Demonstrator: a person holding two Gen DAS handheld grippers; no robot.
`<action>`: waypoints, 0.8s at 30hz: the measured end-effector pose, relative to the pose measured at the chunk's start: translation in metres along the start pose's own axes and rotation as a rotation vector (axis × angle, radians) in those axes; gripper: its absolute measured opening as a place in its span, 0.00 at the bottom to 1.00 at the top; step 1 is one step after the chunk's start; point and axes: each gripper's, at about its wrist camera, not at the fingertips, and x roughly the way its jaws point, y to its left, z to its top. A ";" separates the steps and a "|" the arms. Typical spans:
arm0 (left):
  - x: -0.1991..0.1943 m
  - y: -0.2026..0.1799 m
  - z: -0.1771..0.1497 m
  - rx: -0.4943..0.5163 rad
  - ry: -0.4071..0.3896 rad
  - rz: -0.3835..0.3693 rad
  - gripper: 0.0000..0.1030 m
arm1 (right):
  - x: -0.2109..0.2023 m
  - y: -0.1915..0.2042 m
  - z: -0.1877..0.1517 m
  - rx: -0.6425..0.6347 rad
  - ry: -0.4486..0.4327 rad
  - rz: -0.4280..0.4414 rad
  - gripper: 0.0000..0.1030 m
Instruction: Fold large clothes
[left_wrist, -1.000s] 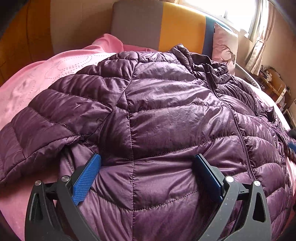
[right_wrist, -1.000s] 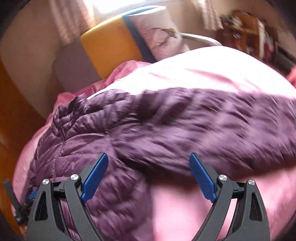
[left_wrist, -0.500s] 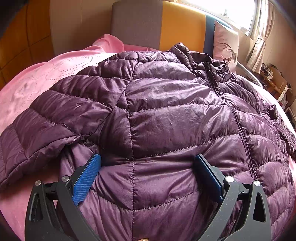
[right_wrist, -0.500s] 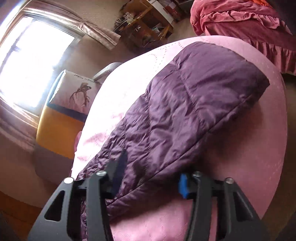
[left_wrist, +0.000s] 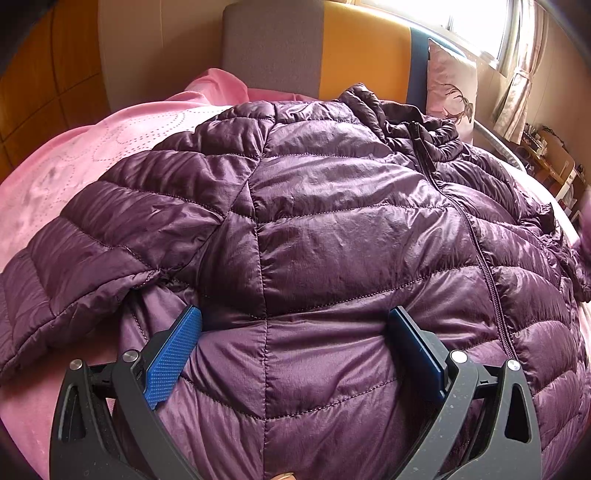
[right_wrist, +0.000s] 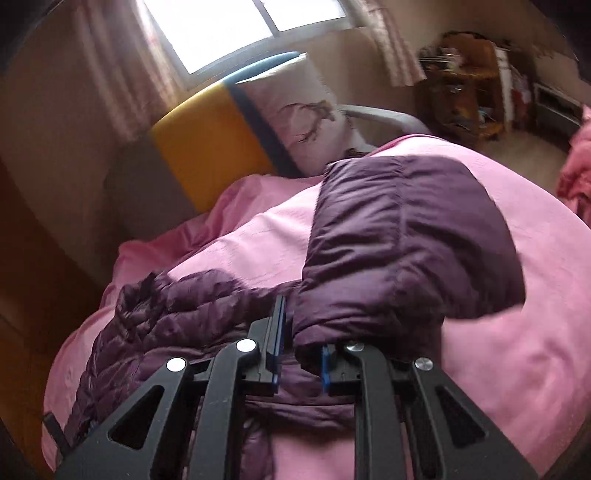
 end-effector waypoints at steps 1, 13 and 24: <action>0.000 0.000 0.000 -0.002 0.000 -0.003 0.96 | 0.009 0.024 -0.005 -0.043 0.022 0.025 0.14; -0.002 0.000 -0.001 -0.006 -0.001 -0.002 0.96 | 0.115 0.178 -0.076 -0.351 0.223 0.125 0.19; -0.007 0.008 0.003 -0.035 -0.003 -0.047 0.96 | 0.077 0.143 -0.097 -0.275 0.167 0.213 0.96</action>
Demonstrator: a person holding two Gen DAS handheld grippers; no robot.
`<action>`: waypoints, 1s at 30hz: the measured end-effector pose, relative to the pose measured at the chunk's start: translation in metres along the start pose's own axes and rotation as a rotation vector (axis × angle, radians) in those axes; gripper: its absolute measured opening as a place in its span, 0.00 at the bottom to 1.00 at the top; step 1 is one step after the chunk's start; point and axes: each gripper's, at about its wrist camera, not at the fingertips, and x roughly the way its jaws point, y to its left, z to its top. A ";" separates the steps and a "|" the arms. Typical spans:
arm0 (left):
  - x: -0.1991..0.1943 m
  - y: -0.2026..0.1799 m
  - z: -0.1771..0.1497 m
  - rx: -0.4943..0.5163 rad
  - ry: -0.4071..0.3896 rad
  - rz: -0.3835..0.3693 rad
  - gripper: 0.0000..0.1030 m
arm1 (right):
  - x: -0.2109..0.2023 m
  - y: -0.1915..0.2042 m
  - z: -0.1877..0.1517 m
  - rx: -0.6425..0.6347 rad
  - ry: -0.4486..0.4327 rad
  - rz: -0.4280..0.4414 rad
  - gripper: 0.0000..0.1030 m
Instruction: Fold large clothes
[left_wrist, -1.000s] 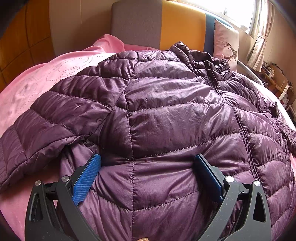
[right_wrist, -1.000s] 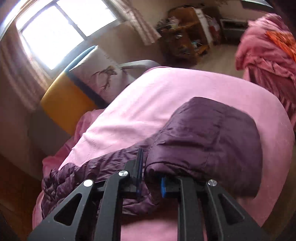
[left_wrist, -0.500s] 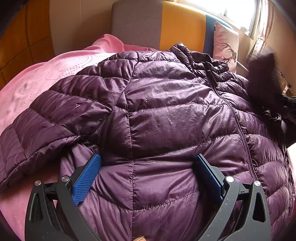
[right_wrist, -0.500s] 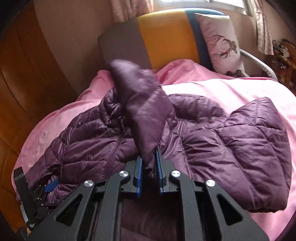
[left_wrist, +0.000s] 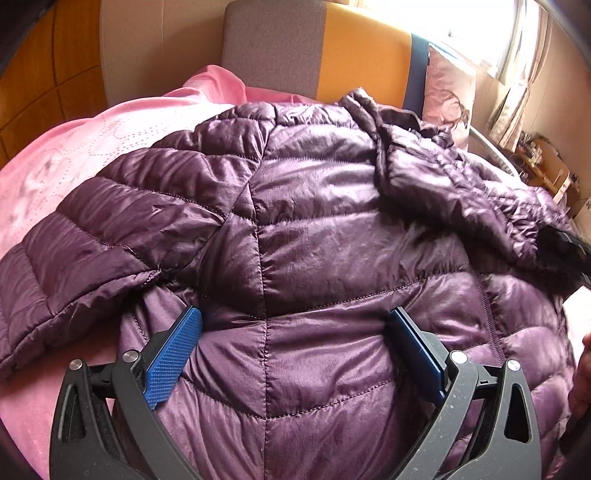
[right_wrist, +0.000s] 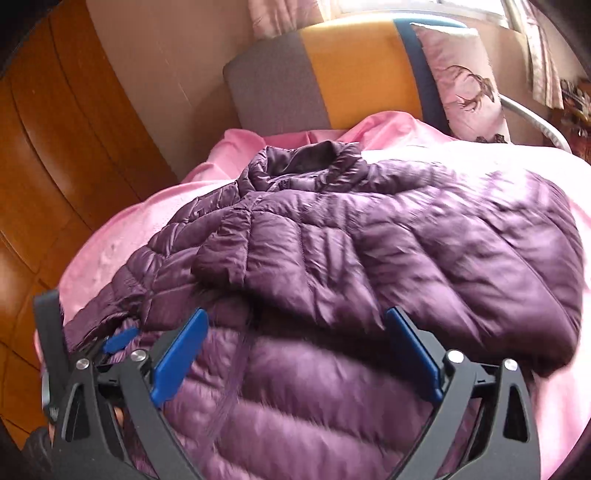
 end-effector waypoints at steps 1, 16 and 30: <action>-0.004 0.001 0.001 -0.009 -0.009 -0.010 0.96 | -0.006 -0.008 -0.005 0.014 -0.003 -0.002 0.98; 0.019 -0.034 0.069 -0.155 0.015 -0.316 0.96 | -0.020 -0.118 -0.040 0.379 -0.119 0.018 0.98; 0.047 -0.062 0.085 -0.076 0.045 -0.330 0.11 | -0.035 -0.138 -0.035 0.517 -0.176 0.092 0.98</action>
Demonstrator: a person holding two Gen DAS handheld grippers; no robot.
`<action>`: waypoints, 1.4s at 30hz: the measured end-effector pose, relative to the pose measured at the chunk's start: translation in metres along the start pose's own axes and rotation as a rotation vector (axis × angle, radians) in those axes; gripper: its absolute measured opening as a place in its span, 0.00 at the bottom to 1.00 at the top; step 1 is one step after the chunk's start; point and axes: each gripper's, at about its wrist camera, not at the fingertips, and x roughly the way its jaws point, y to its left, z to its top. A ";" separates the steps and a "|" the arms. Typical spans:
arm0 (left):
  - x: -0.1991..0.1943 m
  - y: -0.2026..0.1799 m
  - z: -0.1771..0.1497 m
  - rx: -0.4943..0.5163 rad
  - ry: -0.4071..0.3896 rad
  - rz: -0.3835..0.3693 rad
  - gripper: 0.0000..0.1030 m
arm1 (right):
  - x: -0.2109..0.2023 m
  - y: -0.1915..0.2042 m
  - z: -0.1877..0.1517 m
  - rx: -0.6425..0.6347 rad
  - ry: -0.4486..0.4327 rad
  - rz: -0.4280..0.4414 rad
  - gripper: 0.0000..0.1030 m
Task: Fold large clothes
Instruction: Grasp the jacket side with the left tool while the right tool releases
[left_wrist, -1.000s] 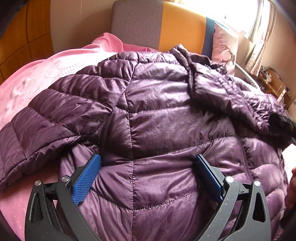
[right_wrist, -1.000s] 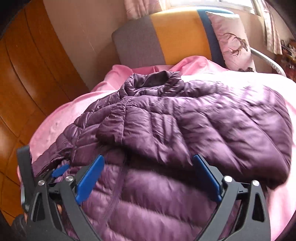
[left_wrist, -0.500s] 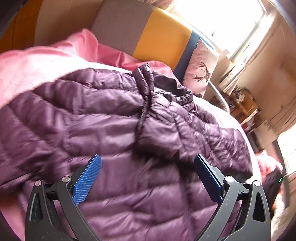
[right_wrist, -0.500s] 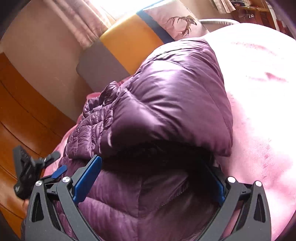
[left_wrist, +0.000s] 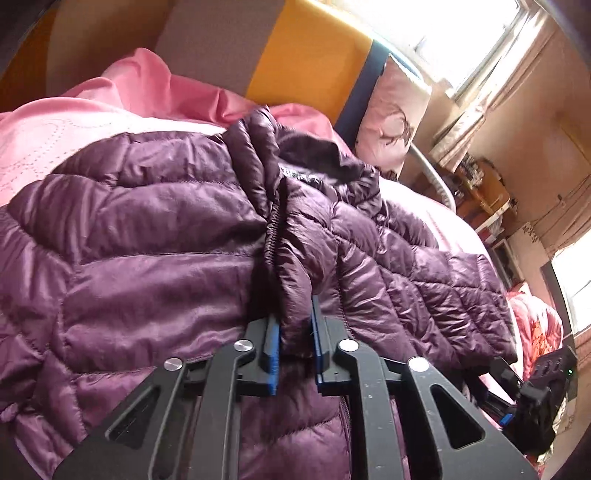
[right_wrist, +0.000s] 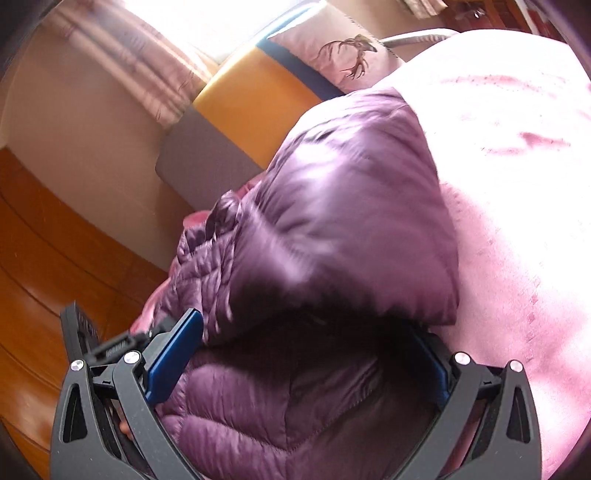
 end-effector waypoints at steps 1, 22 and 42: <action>-0.006 0.003 0.000 -0.008 -0.018 -0.003 0.10 | -0.001 -0.002 0.003 0.026 -0.010 0.014 0.98; -0.068 0.091 -0.045 -0.190 -0.106 0.138 0.07 | -0.035 -0.062 0.046 0.413 -0.183 0.149 0.98; -0.089 0.070 -0.020 -0.066 -0.195 0.219 0.07 | -0.010 0.069 0.042 -0.385 -0.008 -0.220 0.53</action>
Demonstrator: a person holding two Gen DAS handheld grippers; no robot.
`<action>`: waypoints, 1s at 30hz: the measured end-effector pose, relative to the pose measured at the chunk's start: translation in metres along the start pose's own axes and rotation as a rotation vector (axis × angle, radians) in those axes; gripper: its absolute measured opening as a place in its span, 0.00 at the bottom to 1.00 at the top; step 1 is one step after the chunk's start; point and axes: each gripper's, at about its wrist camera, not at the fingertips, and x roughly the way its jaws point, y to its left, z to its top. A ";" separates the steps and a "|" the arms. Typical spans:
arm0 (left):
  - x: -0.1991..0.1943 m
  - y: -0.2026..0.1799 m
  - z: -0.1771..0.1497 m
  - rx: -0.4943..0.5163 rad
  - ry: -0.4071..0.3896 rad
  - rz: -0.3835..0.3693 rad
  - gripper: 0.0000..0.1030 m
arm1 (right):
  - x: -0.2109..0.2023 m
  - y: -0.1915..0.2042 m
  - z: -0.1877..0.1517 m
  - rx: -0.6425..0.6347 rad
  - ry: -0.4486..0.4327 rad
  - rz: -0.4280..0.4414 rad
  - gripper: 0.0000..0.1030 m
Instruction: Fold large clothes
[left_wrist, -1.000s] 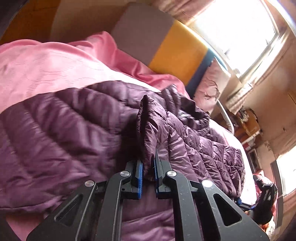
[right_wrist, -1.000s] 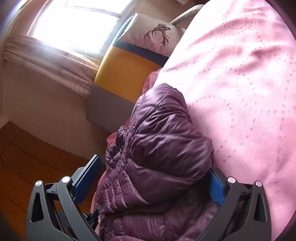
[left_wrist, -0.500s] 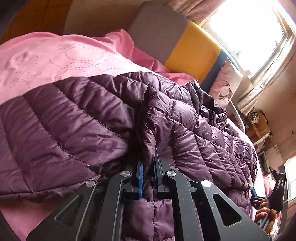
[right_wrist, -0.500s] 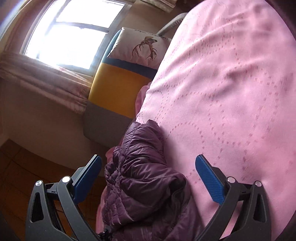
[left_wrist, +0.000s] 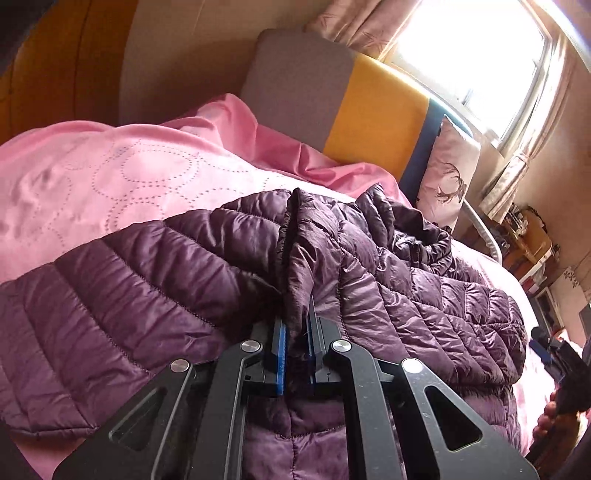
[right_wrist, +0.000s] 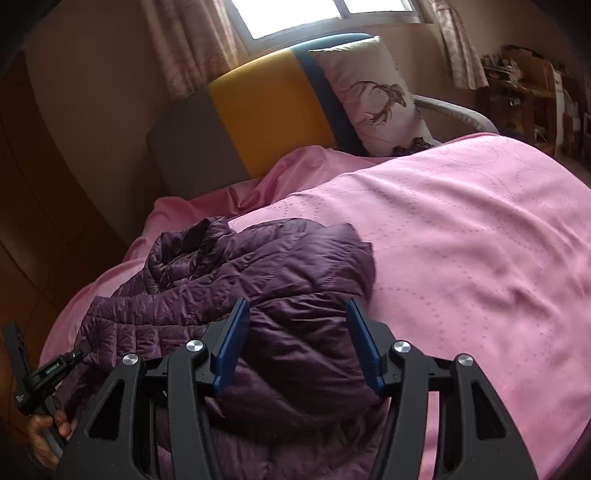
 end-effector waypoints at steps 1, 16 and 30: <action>0.001 -0.001 -0.001 0.006 0.003 0.001 0.07 | 0.009 0.010 0.000 -0.047 0.007 -0.040 0.53; 0.024 0.010 -0.035 -0.028 0.100 -0.011 0.08 | 0.101 -0.008 -0.017 -0.135 0.155 -0.255 0.69; -0.022 -0.024 0.001 0.105 -0.073 -0.002 0.27 | 0.077 0.054 0.005 -0.295 0.023 -0.191 0.97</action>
